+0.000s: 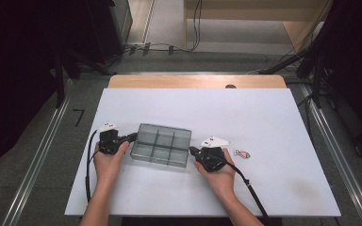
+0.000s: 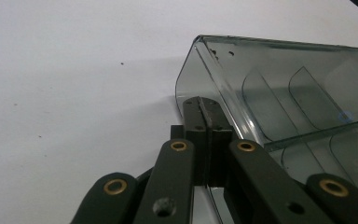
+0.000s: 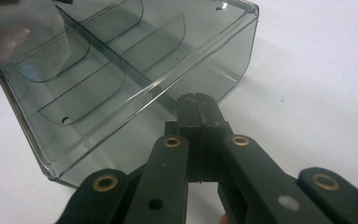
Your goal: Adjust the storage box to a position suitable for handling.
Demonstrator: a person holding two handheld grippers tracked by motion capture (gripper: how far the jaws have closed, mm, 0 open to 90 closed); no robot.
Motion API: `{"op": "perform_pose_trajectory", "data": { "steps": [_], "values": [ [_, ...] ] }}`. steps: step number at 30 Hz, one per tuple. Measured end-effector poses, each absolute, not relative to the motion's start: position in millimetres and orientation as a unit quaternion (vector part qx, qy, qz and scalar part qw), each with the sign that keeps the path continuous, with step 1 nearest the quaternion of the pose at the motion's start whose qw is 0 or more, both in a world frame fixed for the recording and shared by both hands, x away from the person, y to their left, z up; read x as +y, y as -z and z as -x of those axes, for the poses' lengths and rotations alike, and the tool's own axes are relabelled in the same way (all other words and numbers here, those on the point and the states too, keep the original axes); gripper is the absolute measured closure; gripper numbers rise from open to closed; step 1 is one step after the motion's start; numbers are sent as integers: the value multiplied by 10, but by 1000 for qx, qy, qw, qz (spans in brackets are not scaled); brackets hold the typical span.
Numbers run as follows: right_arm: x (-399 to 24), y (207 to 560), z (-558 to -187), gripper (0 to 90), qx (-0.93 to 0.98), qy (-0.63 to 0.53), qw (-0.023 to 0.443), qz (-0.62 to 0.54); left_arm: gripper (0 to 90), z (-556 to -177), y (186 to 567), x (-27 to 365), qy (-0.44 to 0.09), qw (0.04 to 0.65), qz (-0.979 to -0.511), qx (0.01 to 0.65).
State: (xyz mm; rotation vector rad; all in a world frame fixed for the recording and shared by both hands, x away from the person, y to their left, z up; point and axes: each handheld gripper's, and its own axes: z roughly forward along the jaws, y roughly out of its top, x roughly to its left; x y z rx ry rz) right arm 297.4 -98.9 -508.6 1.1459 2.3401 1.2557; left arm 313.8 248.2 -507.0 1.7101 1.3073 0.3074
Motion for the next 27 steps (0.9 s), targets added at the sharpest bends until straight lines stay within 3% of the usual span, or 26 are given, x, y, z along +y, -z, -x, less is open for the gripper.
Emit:
{"op": "perform_pose_trajectory", "data": {
  "steps": [27],
  "values": [
    [-1318,5099,-2498,883,792,-436,118,-410,900,-2771,5069,2182,-106,461,-713,518]
  ]
}}
